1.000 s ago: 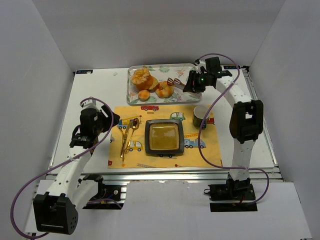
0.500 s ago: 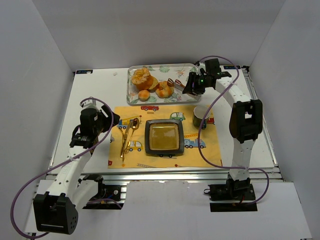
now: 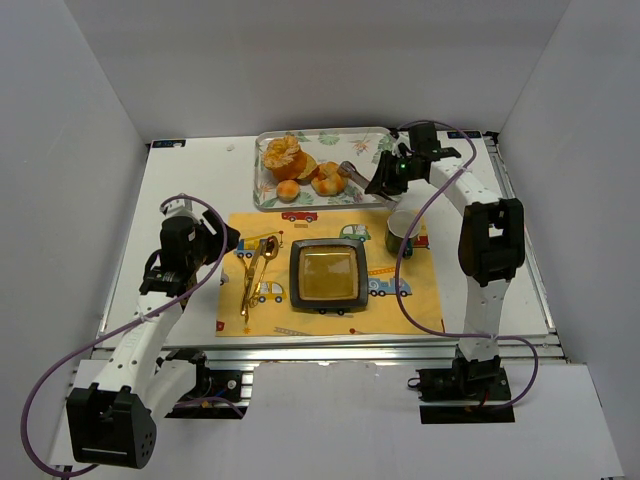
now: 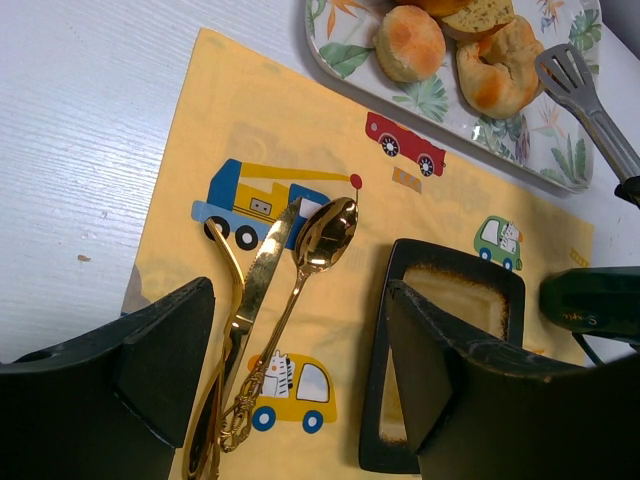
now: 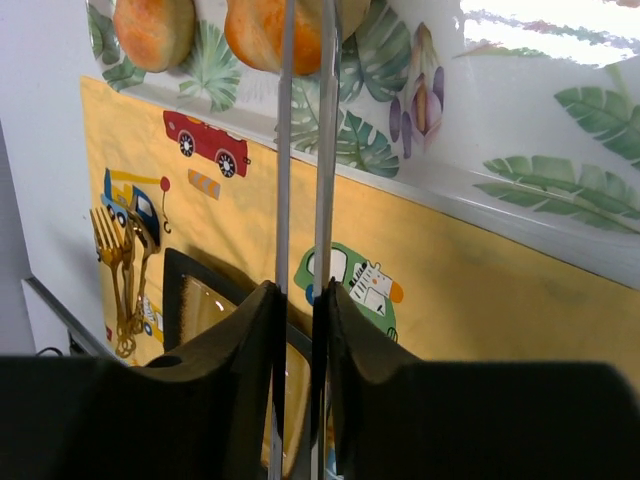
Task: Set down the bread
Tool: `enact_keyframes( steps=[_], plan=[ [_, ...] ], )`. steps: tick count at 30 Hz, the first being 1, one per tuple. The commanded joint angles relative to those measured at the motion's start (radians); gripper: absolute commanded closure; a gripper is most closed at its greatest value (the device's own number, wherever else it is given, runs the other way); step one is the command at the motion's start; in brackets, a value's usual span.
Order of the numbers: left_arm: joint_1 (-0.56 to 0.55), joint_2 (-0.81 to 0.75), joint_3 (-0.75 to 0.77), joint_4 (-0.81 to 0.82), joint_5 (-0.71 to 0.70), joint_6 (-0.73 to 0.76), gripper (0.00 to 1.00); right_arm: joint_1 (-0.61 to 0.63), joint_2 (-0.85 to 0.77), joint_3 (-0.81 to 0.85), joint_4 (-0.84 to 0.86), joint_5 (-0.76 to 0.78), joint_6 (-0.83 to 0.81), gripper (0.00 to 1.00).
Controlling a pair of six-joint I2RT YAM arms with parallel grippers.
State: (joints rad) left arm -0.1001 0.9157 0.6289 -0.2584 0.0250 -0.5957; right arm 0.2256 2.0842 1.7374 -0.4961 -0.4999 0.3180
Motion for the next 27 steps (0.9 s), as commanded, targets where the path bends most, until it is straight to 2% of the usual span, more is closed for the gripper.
enact_keyframes(
  steps=[1,3,6,15,20,24,26,27],
  plan=[
    [0.002,-0.009,0.006,0.002,-0.011,-0.004,0.21,0.006,-0.003,-0.007,0.021,-0.031,0.024,0.73],
    [0.002,-0.011,0.006,0.001,-0.040,-0.004,0.21,0.004,-0.003,-0.010,0.019,-0.040,0.027,0.79],
    [0.002,-0.012,0.009,0.001,-0.043,-0.006,0.21,0.001,-0.010,-0.013,0.024,-0.055,0.030,1.00],
    [0.002,-0.005,0.020,0.015,-0.040,-0.006,0.21,-0.054,-0.093,0.050,0.074,-0.058,0.012,1.00],
    [0.002,0.008,0.022,0.034,-0.034,-0.004,0.21,-0.060,-0.151,0.033,0.079,-0.092,-0.025,1.00],
    [0.002,0.015,0.031,0.038,-0.034,-0.001,0.21,-0.055,-0.222,-0.039,0.056,-0.170,-0.123,1.00],
    [0.002,0.015,0.031,0.045,-0.031,-0.001,0.21,-0.051,-0.278,-0.090,0.025,-0.209,-0.222,1.00],
    [0.002,0.015,0.029,0.054,-0.031,-0.003,0.21,-0.051,-0.294,-0.104,-0.026,-0.282,-0.273,1.00]
  ],
)
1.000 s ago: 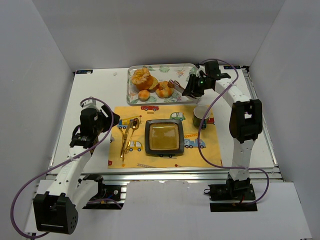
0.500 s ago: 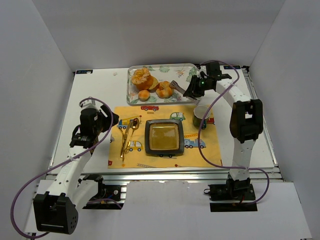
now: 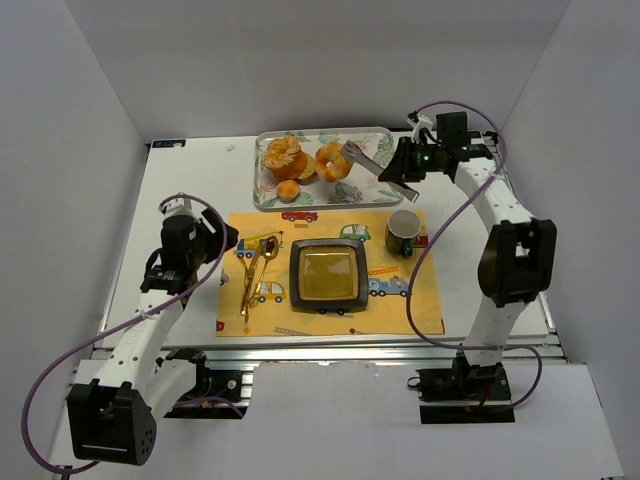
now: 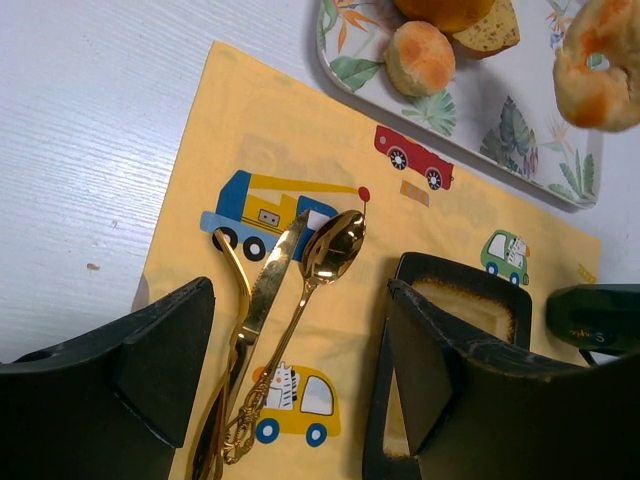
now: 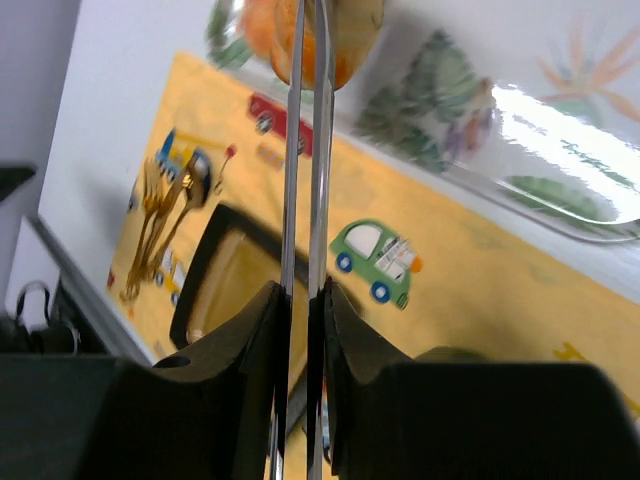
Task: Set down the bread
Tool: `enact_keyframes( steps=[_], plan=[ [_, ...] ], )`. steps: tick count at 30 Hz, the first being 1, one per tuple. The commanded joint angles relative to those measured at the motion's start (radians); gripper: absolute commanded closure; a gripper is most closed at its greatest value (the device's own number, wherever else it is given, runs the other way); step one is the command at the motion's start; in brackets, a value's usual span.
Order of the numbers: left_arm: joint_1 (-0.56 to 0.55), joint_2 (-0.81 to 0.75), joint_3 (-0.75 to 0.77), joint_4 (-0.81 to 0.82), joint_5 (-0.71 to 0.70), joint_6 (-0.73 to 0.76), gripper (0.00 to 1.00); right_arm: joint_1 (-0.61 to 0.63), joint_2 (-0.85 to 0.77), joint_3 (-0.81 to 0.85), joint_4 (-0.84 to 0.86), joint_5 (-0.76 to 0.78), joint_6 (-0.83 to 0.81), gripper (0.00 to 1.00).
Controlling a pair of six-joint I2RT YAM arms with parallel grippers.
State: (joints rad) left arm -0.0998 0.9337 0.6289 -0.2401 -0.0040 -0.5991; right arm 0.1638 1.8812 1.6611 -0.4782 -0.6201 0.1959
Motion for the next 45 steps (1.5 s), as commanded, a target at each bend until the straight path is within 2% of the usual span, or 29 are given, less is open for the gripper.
enact_keyframes(
  steps=[1,3,4,6,7,8,12,15,20,28,29,32,35,40,42,43,45],
  plan=[
    [0.002,-0.006,0.026,0.038,-0.002,-0.001,0.21,0.011,-0.123,-0.046,-0.087,-0.188,-0.261,1.00],
    [0.002,-0.012,0.022,0.045,-0.002,-0.002,0.21,0.014,-0.155,-0.066,-0.231,-0.252,-0.375,1.00],
    [0.002,-0.013,0.017,0.047,-0.002,-0.002,0.21,0.014,-0.181,-0.075,-0.300,-0.262,-0.527,1.00],
    [0.002,-0.021,0.012,0.053,-0.001,-0.001,0.21,0.016,-0.212,-0.109,-0.377,-0.288,-0.619,1.00],
    [0.002,-0.022,0.009,0.055,0.001,-0.001,0.21,0.016,-0.237,-0.116,-0.492,-0.293,-0.689,1.00],
    [0.002,-0.026,0.003,0.056,0.002,-0.001,0.21,0.017,-0.247,-0.142,-0.535,-0.300,-0.799,1.00],
    [0.002,-0.030,-0.011,0.070,0.002,0.001,0.21,0.025,-0.280,-0.204,-0.689,-0.270,-0.953,1.00],
    [0.002,-0.030,-0.017,0.077,0.034,0.001,0.21,0.036,-0.301,-0.272,-0.726,-0.238,-0.992,1.00],
    [0.002,-0.036,-0.023,0.084,0.036,-0.002,0.21,0.057,-0.340,-0.362,-0.669,-0.202,-0.969,0.99],
    [0.002,-0.052,-0.028,0.078,0.032,-0.007,0.21,0.057,-0.346,-0.370,-0.562,-0.179,-0.895,0.71],
    [0.002,-0.053,-0.026,0.076,0.032,-0.007,0.21,0.057,-0.349,-0.370,-0.553,-0.176,-0.880,0.63],
    [0.002,-0.055,-0.028,0.076,0.029,-0.007,0.21,0.057,-0.350,-0.366,-0.525,-0.173,-0.853,0.54],
    [0.002,-0.052,-0.028,0.079,0.032,-0.007,0.21,0.057,-0.344,-0.360,-0.513,-0.176,-0.837,0.51],
    [0.002,-0.047,-0.020,0.074,0.035,-0.001,0.21,0.057,-0.356,-0.339,-0.479,-0.176,-0.811,0.51],
    [0.002,-0.044,-0.018,0.078,0.041,-0.001,0.21,0.057,-0.364,-0.321,-0.459,-0.176,-0.800,0.54],
    [0.002,-0.042,-0.018,0.081,0.044,-0.002,0.21,0.057,-0.367,-0.314,-0.447,-0.178,-0.791,0.57],
    [0.002,-0.039,-0.021,0.097,0.068,-0.005,0.26,0.057,-0.387,-0.290,-0.403,-0.185,-0.780,0.75]
  ],
)
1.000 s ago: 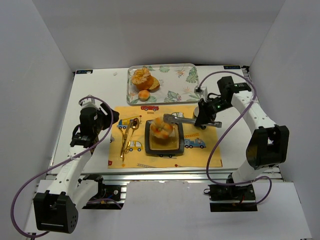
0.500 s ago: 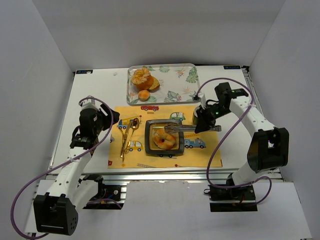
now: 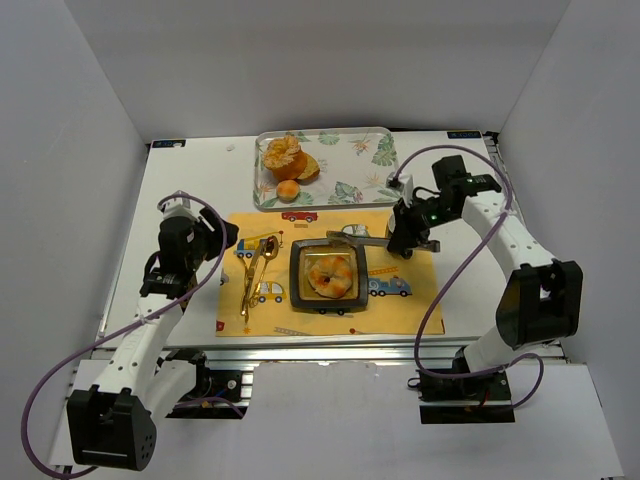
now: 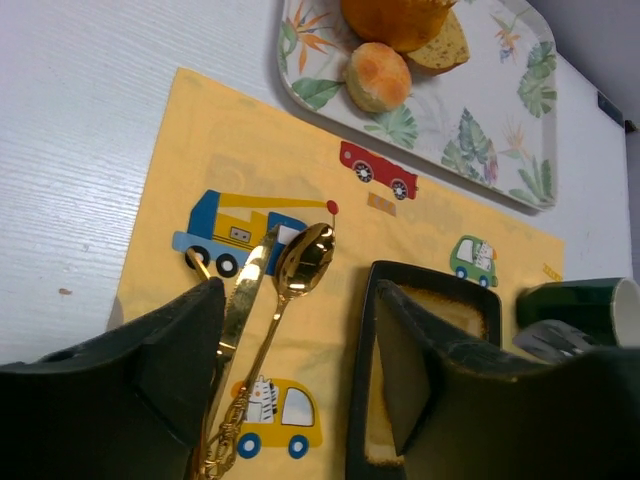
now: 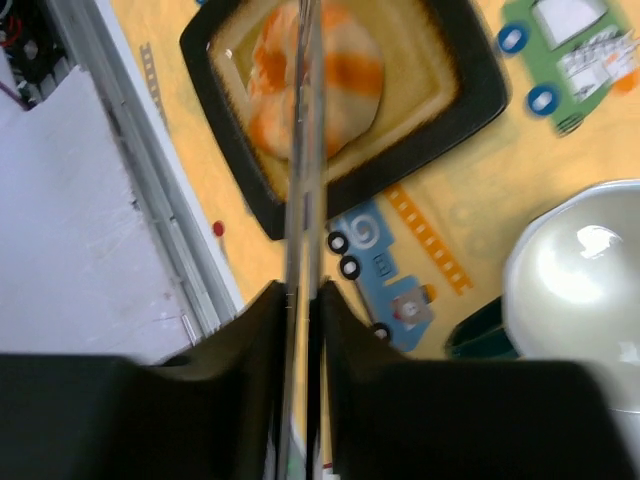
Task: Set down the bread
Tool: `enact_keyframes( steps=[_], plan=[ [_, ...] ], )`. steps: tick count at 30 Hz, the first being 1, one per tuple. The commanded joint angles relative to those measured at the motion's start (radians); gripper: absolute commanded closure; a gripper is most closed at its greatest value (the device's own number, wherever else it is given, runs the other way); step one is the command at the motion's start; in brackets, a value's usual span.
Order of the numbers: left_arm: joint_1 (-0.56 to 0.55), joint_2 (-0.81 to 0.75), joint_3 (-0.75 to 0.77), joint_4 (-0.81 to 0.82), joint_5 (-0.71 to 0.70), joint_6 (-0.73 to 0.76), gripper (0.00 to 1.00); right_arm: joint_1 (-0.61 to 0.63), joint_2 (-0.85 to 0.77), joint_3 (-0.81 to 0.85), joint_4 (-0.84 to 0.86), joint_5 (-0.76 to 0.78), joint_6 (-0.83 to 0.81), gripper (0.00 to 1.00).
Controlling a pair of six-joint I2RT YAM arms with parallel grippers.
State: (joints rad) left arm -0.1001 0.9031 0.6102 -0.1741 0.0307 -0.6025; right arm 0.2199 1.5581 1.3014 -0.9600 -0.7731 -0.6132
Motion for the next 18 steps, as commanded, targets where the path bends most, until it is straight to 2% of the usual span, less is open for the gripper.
enact_keyframes(
  steps=[1,2,3,4,6,7,9,10,11,12,13,14,16,18],
  plan=[
    [0.002,-0.004,-0.006,0.042,0.046,-0.006,0.30,-0.004,-0.073,0.073,0.114,-0.026,0.071,0.84],
    [0.002,0.000,-0.007,0.070,0.064,-0.008,0.55,-0.008,-0.108,0.073,0.213,0.001,0.102,1.00],
    [0.002,0.005,-0.012,0.087,0.102,-0.013,0.79,-0.014,-0.133,0.043,0.286,0.033,0.149,1.00],
    [0.002,0.019,-0.013,0.100,0.121,-0.020,1.00,-0.033,-0.160,0.012,0.369,0.082,0.265,1.00],
    [0.000,0.033,-0.024,0.162,0.168,-0.045,1.00,-0.069,-0.249,-0.065,0.601,0.202,0.354,1.00],
    [-0.004,0.046,-0.027,0.166,0.210,-0.048,1.00,-0.115,-0.278,-0.162,0.688,0.248,0.439,1.00],
    [-0.019,0.063,-0.020,0.208,0.236,-0.034,1.00,-0.152,-0.361,-0.276,0.859,0.499,0.538,1.00],
    [-0.047,0.074,-0.004,0.208,0.248,-0.026,1.00,-0.172,-0.380,-0.380,1.005,0.608,0.571,1.00],
    [-0.065,0.095,0.003,0.209,0.253,-0.019,0.97,-0.186,-0.386,-0.414,1.035,0.714,0.578,1.00],
    [-0.085,0.108,0.013,0.206,0.253,0.000,0.90,-0.201,-0.377,-0.441,1.052,0.736,0.572,1.00],
    [-0.136,0.123,0.022,0.202,0.247,0.012,0.67,-0.261,-0.357,-0.456,1.043,0.735,0.575,1.00],
    [-0.166,0.152,0.046,0.184,0.217,0.029,0.57,-0.293,-0.301,-0.467,1.023,0.703,0.578,1.00],
    [-0.248,0.187,0.072,0.159,0.184,0.075,0.42,-0.365,-0.244,-0.476,1.009,0.655,0.566,1.00],
    [-0.282,0.233,0.102,0.133,0.161,0.092,0.40,-0.387,-0.179,-0.508,1.050,0.650,0.538,1.00]
  ],
)
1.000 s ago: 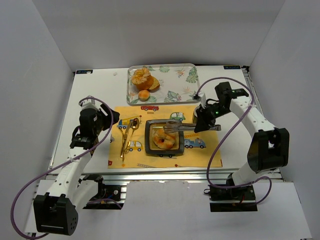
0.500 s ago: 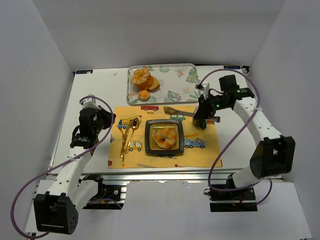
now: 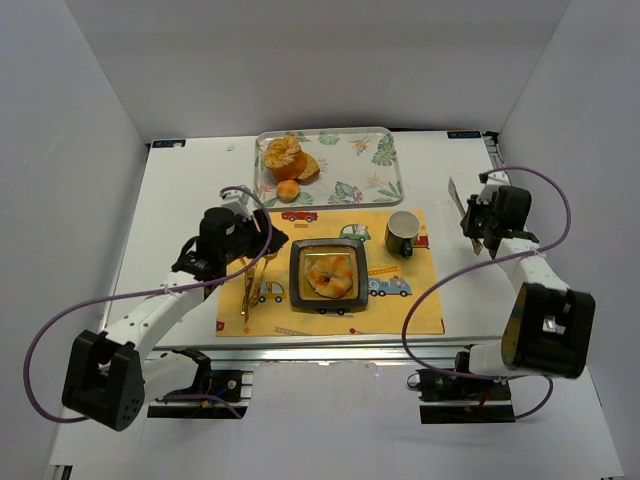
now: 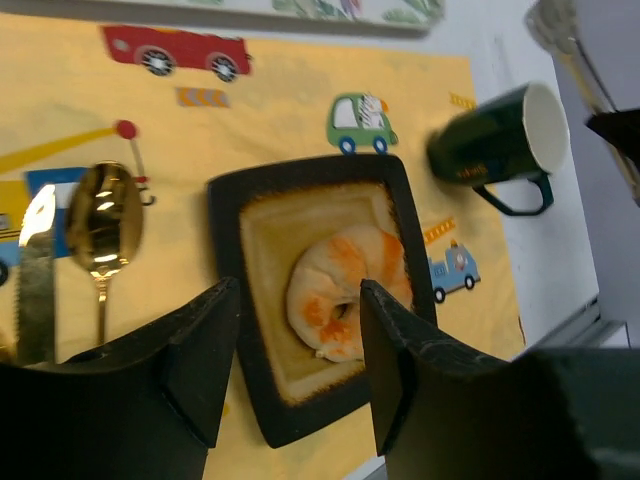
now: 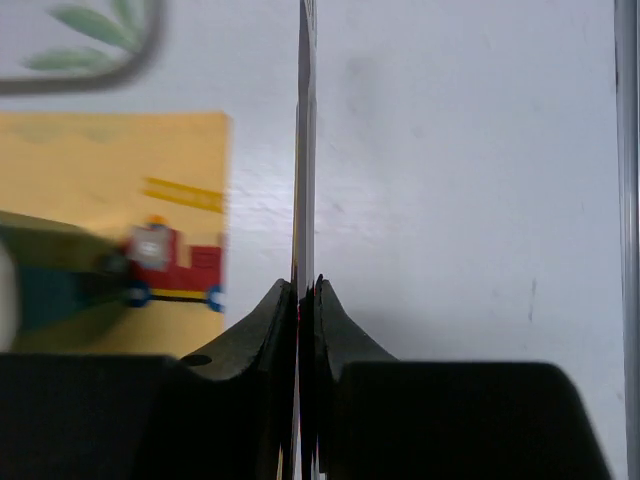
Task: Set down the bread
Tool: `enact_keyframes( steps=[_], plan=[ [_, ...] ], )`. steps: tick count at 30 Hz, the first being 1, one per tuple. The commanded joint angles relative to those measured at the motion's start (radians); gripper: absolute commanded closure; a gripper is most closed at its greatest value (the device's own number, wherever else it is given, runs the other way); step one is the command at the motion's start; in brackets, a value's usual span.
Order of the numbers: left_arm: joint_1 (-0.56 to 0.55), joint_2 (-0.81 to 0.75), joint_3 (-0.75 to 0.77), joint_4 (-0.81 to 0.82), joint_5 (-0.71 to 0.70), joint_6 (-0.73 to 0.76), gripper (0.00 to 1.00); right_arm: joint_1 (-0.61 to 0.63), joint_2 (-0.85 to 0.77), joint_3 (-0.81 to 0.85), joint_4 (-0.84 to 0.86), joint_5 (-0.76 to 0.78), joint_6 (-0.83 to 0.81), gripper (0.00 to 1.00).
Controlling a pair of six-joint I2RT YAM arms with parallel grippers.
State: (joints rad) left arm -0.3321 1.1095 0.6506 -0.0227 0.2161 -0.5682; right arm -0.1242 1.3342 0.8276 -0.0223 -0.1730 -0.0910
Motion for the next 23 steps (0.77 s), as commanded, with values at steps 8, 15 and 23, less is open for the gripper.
enact_keyframes(
  steps=[8,15,23],
  plan=[
    [-0.082,0.053,0.063,0.015,-0.052,0.034,0.36,-0.054,0.212,-0.015,0.084,0.037,-0.049,0.54],
    [-0.094,0.065,0.095,0.012,-0.057,0.050,0.28,-0.086,0.165,0.051,-0.075,0.026,-0.064,0.11],
    [-0.151,0.072,0.104,0.053,-0.035,0.113,0.16,-0.072,0.099,0.312,-0.237,0.058,-0.043,0.10]
  ],
)
